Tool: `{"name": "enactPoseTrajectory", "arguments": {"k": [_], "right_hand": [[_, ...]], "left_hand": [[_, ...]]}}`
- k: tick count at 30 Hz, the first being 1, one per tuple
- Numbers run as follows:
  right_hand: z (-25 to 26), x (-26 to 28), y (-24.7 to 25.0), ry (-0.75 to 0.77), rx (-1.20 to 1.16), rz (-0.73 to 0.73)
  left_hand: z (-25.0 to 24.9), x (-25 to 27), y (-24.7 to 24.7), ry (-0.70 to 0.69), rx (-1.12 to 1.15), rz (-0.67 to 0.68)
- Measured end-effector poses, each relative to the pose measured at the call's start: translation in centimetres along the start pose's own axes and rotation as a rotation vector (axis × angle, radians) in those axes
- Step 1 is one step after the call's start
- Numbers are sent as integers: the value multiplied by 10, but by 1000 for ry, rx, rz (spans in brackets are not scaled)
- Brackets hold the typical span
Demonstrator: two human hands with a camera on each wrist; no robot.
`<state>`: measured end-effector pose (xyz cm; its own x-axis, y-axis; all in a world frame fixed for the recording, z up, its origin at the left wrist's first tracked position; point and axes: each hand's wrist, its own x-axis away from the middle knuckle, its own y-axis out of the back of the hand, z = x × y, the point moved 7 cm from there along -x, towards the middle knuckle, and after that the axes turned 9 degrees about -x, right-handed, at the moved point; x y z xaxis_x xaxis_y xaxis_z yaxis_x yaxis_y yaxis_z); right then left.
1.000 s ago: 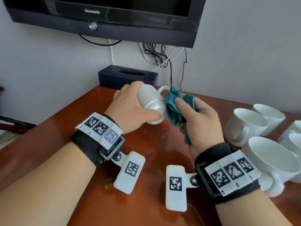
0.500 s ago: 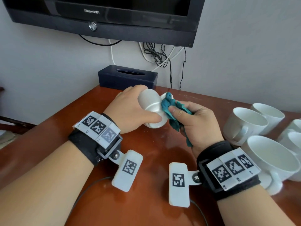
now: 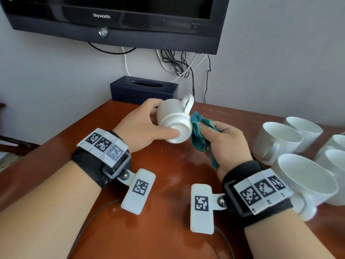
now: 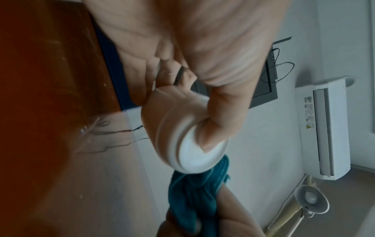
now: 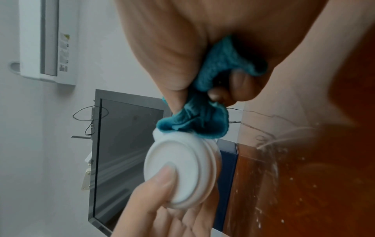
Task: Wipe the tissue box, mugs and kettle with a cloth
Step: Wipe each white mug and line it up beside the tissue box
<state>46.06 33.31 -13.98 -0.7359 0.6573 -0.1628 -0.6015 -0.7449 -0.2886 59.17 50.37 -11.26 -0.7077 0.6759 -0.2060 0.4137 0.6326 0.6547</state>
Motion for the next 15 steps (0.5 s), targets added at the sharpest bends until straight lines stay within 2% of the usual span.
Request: {"name": "enactPoseTrajectory", "arguments": {"k": [4, 8, 11, 15], "right_hand": [[1, 0, 2, -5, -95, -23], [5, -2, 5, 59, -45, -47], [4, -2, 4, 69, -5, -50], [5, -1, -1, 79, -6, 10]], "left_hand": [[-9, 4, -16, -62, 50, 157], [-11, 7, -25, -87, 69, 264], [-12, 9, -24, -92, 125, 289], [-12, 8, -21, -51, 194, 212]]}}
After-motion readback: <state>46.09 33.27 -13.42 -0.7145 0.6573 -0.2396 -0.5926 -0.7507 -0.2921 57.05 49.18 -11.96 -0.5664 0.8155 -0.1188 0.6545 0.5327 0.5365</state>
